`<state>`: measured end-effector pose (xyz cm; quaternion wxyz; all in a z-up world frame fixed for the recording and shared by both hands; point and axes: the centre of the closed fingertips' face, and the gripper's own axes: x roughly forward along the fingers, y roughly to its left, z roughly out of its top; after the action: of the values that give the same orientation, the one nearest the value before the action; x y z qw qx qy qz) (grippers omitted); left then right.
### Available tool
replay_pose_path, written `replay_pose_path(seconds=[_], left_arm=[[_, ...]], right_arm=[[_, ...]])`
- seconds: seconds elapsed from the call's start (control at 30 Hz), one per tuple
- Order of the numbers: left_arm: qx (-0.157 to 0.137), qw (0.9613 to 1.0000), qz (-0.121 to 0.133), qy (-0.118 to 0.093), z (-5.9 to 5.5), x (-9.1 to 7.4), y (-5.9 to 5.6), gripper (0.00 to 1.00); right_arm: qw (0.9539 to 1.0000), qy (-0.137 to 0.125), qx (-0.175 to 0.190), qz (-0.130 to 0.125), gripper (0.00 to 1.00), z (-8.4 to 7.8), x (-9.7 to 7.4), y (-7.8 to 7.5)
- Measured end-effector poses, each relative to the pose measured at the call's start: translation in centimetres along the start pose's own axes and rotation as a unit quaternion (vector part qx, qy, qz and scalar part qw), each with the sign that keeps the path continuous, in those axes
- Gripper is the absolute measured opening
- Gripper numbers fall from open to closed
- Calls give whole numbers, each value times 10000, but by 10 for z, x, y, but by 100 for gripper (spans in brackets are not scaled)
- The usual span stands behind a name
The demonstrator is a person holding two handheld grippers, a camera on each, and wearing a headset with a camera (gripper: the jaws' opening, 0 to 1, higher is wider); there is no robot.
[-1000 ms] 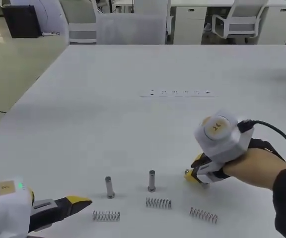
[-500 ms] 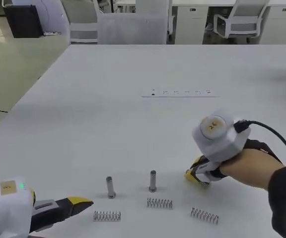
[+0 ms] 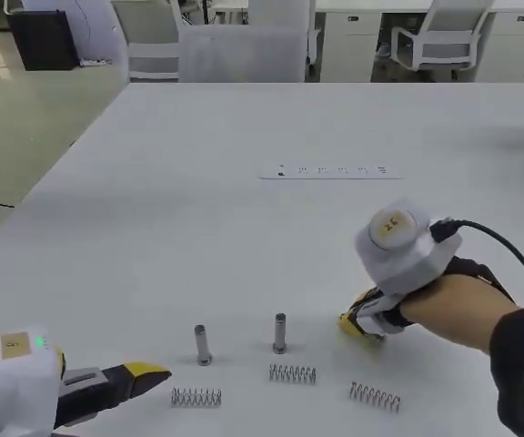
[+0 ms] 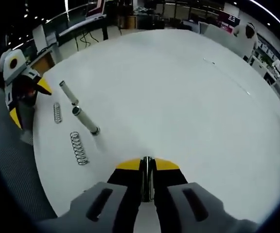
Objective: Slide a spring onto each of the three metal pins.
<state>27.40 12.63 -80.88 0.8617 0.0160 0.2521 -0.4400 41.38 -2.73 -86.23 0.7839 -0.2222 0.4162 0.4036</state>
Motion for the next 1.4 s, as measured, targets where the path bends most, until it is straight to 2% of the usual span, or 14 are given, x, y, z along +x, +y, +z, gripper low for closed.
replay_pose_path(seconds=[0.3, 0.7, 1.4], left_arm=[[-5, 10000, -8, -8, 0, 0, 0, 55], [11, 10000, -28, -14, 1, 0, -1, 55], [32, 10000, -44, -11, 1, 0, -1, 54]], right_arm=[[10000, -3, -16, -33, 5, 2, -15, 4], [9997, -161, -4, -189, 5, 5, -36, 7], [9992, -299, 63, -263, 5, 3, -48, 11]])
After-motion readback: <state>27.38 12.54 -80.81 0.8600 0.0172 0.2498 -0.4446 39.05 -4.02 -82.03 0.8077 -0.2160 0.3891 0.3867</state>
